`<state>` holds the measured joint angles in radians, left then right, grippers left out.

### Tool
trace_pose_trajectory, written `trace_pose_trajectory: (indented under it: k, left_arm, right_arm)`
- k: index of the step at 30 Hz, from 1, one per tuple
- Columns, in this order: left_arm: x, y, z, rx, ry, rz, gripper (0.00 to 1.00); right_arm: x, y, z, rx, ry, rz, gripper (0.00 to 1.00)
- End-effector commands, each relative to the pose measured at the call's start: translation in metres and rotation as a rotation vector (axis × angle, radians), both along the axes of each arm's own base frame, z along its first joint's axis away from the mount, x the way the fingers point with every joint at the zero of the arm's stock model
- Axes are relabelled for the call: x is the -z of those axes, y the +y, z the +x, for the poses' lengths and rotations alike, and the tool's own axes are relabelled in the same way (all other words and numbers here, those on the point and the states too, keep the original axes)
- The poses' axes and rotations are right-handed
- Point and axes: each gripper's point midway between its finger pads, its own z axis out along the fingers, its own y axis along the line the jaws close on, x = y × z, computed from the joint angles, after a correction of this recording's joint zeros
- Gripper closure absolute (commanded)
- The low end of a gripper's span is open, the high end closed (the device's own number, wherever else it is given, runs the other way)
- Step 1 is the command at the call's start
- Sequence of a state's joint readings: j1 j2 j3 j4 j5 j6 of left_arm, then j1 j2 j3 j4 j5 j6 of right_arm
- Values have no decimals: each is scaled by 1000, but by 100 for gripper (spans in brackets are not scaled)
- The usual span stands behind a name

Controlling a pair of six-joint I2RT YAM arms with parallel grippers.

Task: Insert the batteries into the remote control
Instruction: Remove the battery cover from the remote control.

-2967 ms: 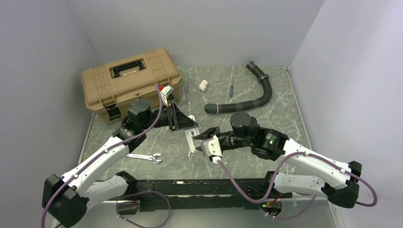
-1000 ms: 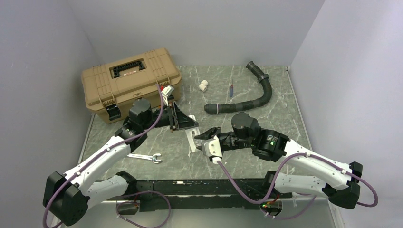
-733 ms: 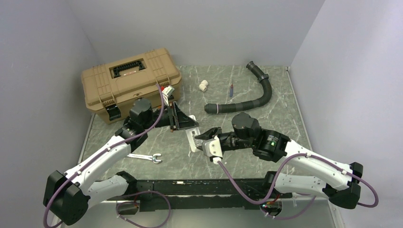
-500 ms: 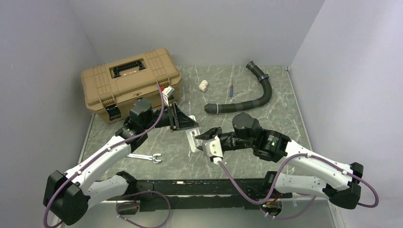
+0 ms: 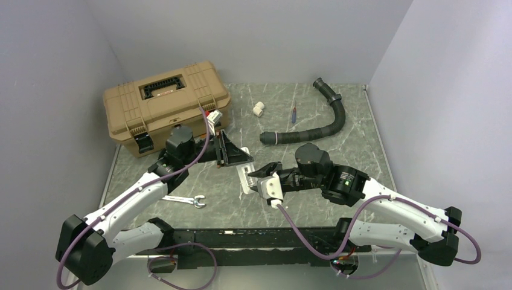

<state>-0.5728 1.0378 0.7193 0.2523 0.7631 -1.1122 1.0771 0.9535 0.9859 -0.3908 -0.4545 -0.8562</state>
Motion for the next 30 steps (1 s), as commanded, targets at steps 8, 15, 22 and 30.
trace_pose_trajectory:
  k: [8,15,22,30]
  left_arm:
    - [-1,-5,-9,67,-6,-24,100]
    - [-1,-6,-8,68,-3,-26,100]
    - [0,-6,-7,66,-3,-26,100]
    - [2,-5,-8,63,3,-25,100]
  right_arm:
    - [-18,-1,6,24,-49,69,57]
    - [-14,-2,4,17,-38,57,56]
    - [-11,-2,1,8,-22,53,54]
    - [-7,-1,-2,-11,-5,41,52]
